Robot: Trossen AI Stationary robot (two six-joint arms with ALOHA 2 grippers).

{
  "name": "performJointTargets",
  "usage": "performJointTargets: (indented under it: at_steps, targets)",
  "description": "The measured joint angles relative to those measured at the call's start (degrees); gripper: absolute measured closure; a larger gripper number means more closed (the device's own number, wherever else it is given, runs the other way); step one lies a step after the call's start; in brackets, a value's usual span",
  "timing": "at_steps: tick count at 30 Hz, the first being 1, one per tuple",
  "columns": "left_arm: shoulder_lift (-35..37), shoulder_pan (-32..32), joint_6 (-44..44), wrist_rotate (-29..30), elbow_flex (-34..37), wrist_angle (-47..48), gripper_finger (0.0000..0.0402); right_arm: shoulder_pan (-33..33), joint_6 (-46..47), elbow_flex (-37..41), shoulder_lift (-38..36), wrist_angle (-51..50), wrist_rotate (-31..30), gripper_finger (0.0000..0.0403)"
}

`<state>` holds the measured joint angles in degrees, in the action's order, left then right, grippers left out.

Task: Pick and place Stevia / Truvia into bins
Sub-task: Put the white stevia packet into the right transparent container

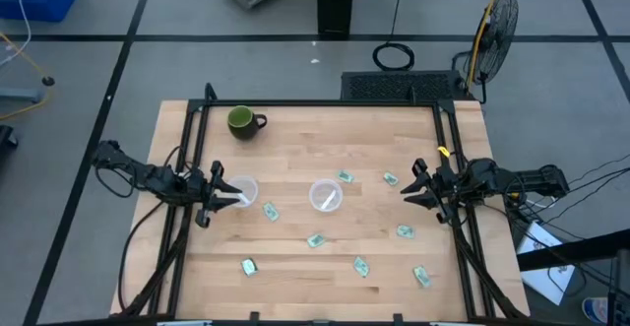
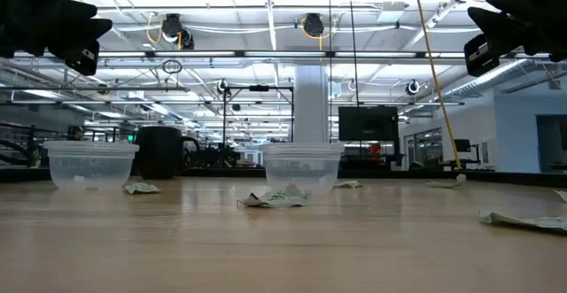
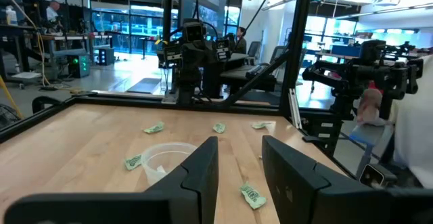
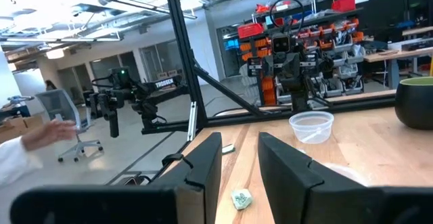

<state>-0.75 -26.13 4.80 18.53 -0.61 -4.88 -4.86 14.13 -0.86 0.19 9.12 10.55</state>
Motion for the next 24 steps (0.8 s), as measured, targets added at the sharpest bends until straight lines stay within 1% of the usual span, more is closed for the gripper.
performJointTargets:
  at_steps: [4,6,11,13,18,20,24]
  targets:
    - [0.0,0.0,0.0,0.0,0.0,0.0,0.0284,0.0,0.1,0.0,0.0,0.1,0.0,0.0312]
    - [0.0,0.0,0.0,0.0,0.0,0.0,0.0284,0.0,-0.8,0.0,0.0,2.7,-0.6,0.0312]
    - [0.0,0.0,0.0,0.0,0.0,0.0,0.0284,0.0,-0.6,0.0,0.0,10.7,-6.2,0.0312]
    - [0.0,0.0,0.0,0.5,0.0,-0.2,0.0284,0.0,-0.5,0.0,0.0,12.2,-6.3,0.0312]
    - [0.0,0.0,-1.0,1.0,0.0,0.0,0.0284,0.0,-0.3,0.0,0.0,12.5,-6.1,0.0312]
    - [0.0,0.0,2.0,1.0,0.0,-0.8,0.0284,0.0,-0.3,0.0,0.0,12.5,-6.1,0.0312]
    - [0.0,0.0,19.7,1.3,0.0,-4.3,0.0284,0.0,-0.3,0.0,0.0,10.9,-6.1,0.0312]
